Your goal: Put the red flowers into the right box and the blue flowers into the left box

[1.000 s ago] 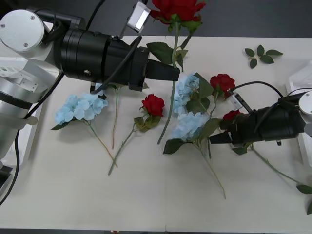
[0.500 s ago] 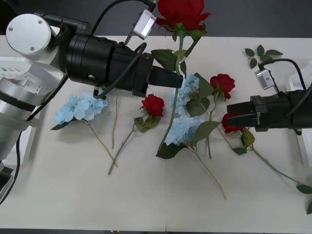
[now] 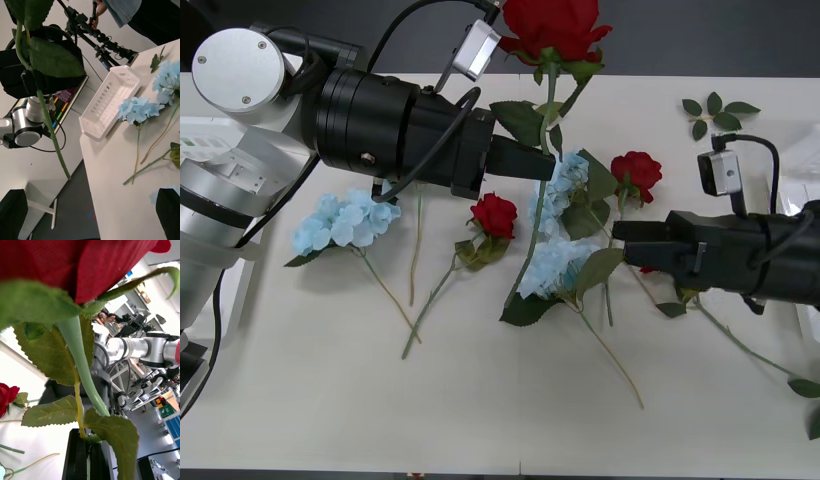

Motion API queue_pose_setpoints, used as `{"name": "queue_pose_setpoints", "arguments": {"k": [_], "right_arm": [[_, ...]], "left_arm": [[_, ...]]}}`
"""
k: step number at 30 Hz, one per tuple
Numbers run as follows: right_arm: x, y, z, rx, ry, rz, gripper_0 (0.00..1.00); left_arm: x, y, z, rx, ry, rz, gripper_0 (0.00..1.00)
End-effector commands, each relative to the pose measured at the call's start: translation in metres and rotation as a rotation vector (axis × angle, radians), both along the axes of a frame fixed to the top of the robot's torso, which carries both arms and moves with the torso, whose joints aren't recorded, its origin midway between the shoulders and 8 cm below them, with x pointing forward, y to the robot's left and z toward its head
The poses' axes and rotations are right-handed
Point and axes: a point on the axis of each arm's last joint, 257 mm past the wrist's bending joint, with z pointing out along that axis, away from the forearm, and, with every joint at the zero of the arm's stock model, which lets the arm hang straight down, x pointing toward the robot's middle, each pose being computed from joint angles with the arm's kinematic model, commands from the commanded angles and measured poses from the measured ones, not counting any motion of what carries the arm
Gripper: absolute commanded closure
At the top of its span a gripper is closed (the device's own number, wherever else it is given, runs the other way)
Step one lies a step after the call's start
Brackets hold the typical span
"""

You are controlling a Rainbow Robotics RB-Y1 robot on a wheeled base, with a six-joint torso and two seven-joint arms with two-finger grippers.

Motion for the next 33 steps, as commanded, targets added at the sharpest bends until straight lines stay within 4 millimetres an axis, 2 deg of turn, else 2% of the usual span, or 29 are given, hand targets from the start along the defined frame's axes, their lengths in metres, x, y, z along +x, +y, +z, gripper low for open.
{"name": "queue_pose_setpoints", "arguments": {"k": [1,4,9,16,25,26,29,30,33], "right_arm": [[-0.029,0.034,0.015,0.056,-0.012,0.062,0.00],[-0.038,0.050,0.020,0.097,-0.012,0.070,0.00],[-0.044,0.074,0.017,0.133,-0.033,0.081,0.00],[-0.032,0.108,0.018,0.169,-0.078,0.028,0.00],[-0.021,0.133,0.023,0.189,-0.124,-0.022,0.00],[-0.020,0.135,0.026,0.197,-0.125,-0.024,0.02],[-0.018,0.136,0.026,0.201,-0.122,-0.036,0.64],[-0.018,0.137,0.027,0.203,-0.121,-0.035,0.76],[-0.017,0.138,0.029,0.209,-0.122,-0.036,1.00]], "left_arm": [[-0.005,-0.002,0.021,-0.018,-0.080,-0.029,1.00],[-0.005,-0.002,0.021,-0.018,-0.080,-0.029,1.00],[-0.005,-0.002,0.021,-0.018,-0.080,-0.029,1.00],[-0.005,-0.002,0.021,-0.018,-0.080,-0.029,1.00],[-0.005,-0.002,0.021,-0.018,-0.080,-0.029,1.00],[-0.005,-0.002,0.021,-0.018,-0.080,-0.029,1.00],[-0.005,-0.002,0.021,-0.018,-0.080,-0.029,1.00],[-0.005,-0.002,0.021,-0.018,-0.080,-0.029,1.00],[-0.005,-0.002,0.021,-0.018,-0.080,-0.029,1.00]]}}
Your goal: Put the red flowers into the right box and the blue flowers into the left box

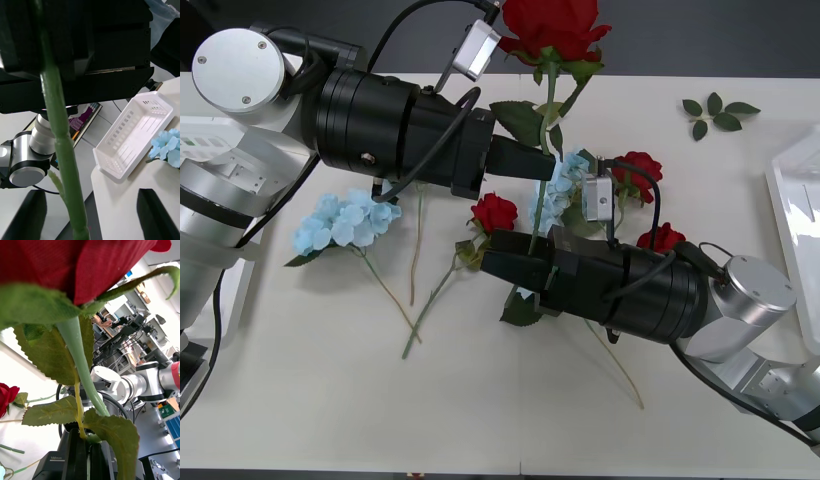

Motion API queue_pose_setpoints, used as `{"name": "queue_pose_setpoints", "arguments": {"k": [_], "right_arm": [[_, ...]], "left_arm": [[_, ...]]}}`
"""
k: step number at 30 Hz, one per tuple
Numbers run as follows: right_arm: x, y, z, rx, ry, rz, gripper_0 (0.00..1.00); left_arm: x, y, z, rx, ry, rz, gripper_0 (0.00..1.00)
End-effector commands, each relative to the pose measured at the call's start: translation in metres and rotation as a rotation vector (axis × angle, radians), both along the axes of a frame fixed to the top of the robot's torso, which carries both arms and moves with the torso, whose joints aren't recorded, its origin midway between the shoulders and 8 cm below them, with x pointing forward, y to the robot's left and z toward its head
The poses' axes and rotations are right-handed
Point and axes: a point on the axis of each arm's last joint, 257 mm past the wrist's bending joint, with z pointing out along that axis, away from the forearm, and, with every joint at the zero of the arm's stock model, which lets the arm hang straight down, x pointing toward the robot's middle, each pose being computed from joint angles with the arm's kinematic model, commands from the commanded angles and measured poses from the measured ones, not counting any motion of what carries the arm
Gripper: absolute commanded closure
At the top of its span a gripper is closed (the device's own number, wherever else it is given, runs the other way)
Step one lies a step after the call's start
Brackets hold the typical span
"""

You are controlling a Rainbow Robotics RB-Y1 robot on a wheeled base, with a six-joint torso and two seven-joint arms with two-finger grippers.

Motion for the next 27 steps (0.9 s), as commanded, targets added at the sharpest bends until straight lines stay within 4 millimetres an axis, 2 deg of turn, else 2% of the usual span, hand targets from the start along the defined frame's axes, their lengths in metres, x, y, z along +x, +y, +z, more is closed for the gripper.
{"name": "queue_pose_setpoints", "arguments": {"k": [1,13,15,17,18,19,20,27], "right_arm": [[-0.004,0.006,0.018,0.018,-0.042,0.015,1.00],[0.001,0.008,0.021,0.027,-0.040,-0.003,1.00],[0.002,0.007,0.021,0.024,-0.042,-0.004,1.00],[0.002,0.006,0.021,0.022,-0.042,-0.005,1.00],[0.002,0.006,0.020,0.020,-0.042,-0.005,1.00],[0.003,0.005,0.020,0.019,-0.042,-0.005,1.00],[0.003,0.005,0.020,0.018,-0.044,-0.006,1.00],[0.007,0.001,0.020,0.009,-0.048,-0.015,1.00]], "left_arm": [[-0.005,-0.002,0.021,-0.018,-0.080,-0.029,1.00],[-0.005,-0.002,0.021,-0.018,-0.080,-0.029,1.00],[-0.005,-0.002,0.021,-0.018,-0.080,-0.029,0.97],[-0.005,-0.002,0.021,-0.018,-0.080,-0.029,0.41],[-0.005,-0.002,0.021,-0.018,-0.080,-0.029,0.16],[-0.005,-0.002,0.021,-0.018,-0.080,-0.029,0.07],[-0.005,-0.002,0.021,-0.018,-0.080,-0.029,0.00],[-0.005,-0.002,0.021,-0.018,-0.080,-0.029,0.00]]}}
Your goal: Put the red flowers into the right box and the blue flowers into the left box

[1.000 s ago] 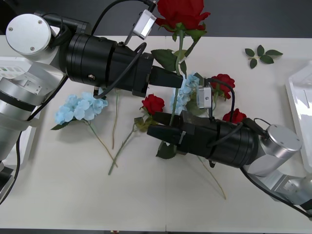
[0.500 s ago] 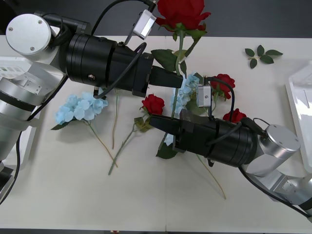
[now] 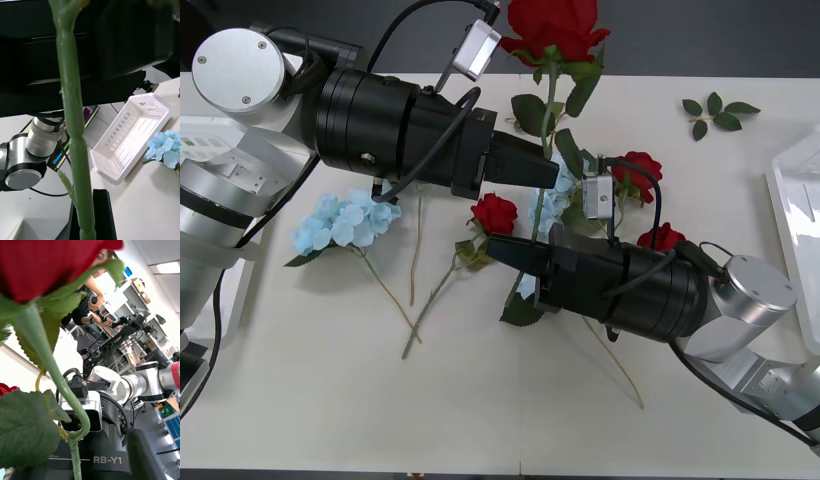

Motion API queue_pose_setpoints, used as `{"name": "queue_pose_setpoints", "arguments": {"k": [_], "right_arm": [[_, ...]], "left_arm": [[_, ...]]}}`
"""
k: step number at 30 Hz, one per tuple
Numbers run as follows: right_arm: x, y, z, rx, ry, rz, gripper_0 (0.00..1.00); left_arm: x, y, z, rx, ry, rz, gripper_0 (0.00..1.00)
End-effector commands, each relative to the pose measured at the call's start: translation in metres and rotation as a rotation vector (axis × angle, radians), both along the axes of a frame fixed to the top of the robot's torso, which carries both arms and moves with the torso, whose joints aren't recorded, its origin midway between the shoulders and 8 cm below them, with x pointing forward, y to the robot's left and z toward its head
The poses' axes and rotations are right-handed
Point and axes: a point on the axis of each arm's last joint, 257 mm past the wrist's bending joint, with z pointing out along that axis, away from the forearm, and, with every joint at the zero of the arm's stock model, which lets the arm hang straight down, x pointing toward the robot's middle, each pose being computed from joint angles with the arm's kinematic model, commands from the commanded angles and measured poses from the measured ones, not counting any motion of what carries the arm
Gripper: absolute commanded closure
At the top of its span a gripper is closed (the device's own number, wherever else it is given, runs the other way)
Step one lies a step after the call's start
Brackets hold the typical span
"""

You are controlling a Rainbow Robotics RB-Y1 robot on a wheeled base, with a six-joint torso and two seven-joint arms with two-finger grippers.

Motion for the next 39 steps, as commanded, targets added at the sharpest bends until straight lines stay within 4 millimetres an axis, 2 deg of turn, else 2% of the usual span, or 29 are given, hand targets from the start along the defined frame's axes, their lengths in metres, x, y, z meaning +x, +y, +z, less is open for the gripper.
{"name": "queue_pose_setpoints", "arguments": {"k": [1,6,11,13,14,15,17,18,24,25,28,32,33,37,39], "right_arm": [[0.003,0.001,0.021,0.010,-0.049,0.003,1.00],[0.007,-0.009,0.018,-0.014,-0.047,-0.005,1.00],[0.017,-0.032,0.008,-0.111,-0.077,-0.027,1.00],[0.024,-0.051,-0.001,-0.181,-0.091,-0.043,1.00],[0.027,-0.058,-0.004,-0.207,-0.097,-0.051,1.00],[0.031,-0.069,-0.007,-0.248,-0.106,-0.063,1.00],[0.043,-0.094,-0.013,-0.306,-0.053,-0.093,1.00],[0.045,-0.100,-0.014,-0.317,-0.036,-0.103,1.00],[0.077,-0.186,-0.024,-0.479,0.112,-0.240,1.00],[0.080,-0.196,-0.025,-0.492,0.129,-0.256,1.00],[0.095,-0.257,-0.036,-0.614,0.174,-0.350,1.00],[0.099,-0.323,-0.049,-0.736,0.218,-0.417,1.00],[0.101,-0.333,-0.050,-0.754,0.220,-0.434,1.00],[0.107,-0.409,-0.056,-0.893,0.230,-0.540,1.00],[0.108,-0.435,-0.057,-0.953,0.227,-0.574,1.00]], "left_arm": [[-0.005,-0.002,0.021,-0.018,-0.080,-0.029,0.00],[-0.005,-0.002,0.021,-0.018,-0.080,-0.029,0.00],[-0.005,-0.002,0.021,-0.018,-0.080,-0.029,0.00],[-0.005,-0.002,0.021,-0.018,-0.080,-0.029,0.00],[-0.003,-0.001,0.011,-0.016,-0.051,-0.018,0.00],[-0.002,0.001,0.009,-0.017,-0.046,-0.011,0.00],[0.003,0.006,0.010,-0.011,-0.061,0.006,0.00],[0.004,0.008,0.010,-0.008,-0.064,0.011,0.00],[0.020,0.033,-0.005,0.077,-0.008,0.088,0.00],[0.021,0.036,-0.007,0.088,0.006,0.099,0.00],[0.032,0.054,-0.021,0.158,0.042,0.181,0.00],[0.043,0.077,-0.039,0.237,0.088,0.305,0.00],[0.044,0.080,-0.042,0.245,0.098,0.323,0.00],[0.049,0.104,-0.061,0.321,0.166,0.470,0.00],[0.050,0.112,-0.069,0.347,0.203,0.535,0.00]]}}
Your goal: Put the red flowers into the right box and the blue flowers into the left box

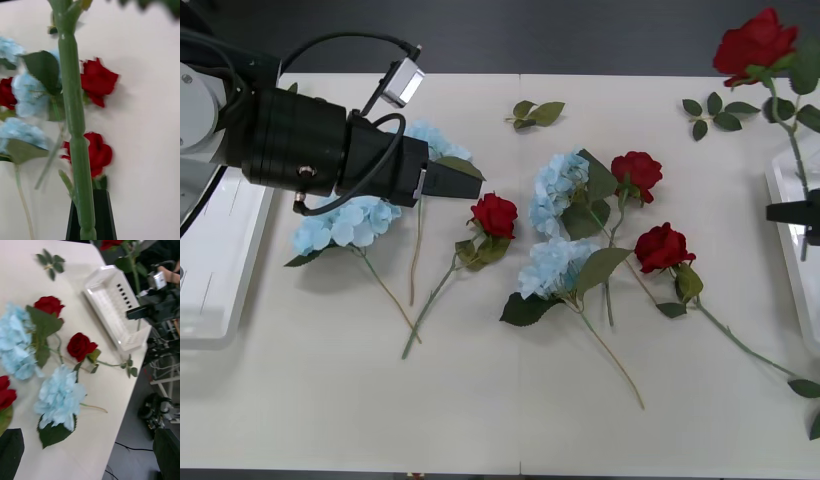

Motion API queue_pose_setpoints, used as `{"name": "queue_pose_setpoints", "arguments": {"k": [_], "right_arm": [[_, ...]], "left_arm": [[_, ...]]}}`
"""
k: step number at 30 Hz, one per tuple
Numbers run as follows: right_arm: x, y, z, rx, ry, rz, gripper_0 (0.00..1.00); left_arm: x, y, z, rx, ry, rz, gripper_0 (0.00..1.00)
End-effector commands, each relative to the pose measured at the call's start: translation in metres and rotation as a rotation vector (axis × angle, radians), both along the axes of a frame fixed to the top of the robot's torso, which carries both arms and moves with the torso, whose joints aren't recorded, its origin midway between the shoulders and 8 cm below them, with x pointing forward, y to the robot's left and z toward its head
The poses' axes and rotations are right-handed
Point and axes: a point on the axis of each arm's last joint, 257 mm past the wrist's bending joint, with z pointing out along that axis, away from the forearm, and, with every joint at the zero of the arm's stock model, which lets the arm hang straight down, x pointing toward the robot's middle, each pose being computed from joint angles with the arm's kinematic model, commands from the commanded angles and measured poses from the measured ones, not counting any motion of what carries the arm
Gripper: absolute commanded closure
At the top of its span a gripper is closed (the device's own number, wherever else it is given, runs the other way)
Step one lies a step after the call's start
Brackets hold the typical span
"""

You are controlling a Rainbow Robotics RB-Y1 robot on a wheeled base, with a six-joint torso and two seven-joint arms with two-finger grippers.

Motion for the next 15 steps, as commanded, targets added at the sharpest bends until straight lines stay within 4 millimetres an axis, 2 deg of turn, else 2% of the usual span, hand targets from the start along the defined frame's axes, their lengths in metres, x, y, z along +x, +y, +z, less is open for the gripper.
{"name": "queue_pose_setpoints", "arguments": {"k": [1,3,4,6,10,15], "right_arm": [[0.001,-0.068,0.002,-0.154,0.007,-0.071,1.00],[0.000,-0.095,-0.003,-0.209,0.013,-0.105,1.00],[-0.002,-0.116,-0.006,-0.239,0.021,-0.135,1.00],[-0.007,-0.136,-0.009,-0.250,0.042,-0.166,1.00],[-0.022,-0.193,-0.013,-0.269,0.102,-0.268,1.00],[-0.039,-0.241,-0.025,-0.335,0.129,-0.349,1.00]], "left_arm": [[-0.002,0.020,-0.008,0.048,0.092,0.168,0.00],[-0.002,0.028,-0.017,0.066,0.131,0.242,0.00],[-0.001,0.034,-0.023,0.073,0.157,0.292,0.00],[0.000,0.041,-0.030,0.084,0.193,0.355,0.00],[0.003,0.069,-0.054,0.154,0.275,0.527,0.00],[0.003,0.093,-0.074,0.214,0.367,0.667,0.00]]}}
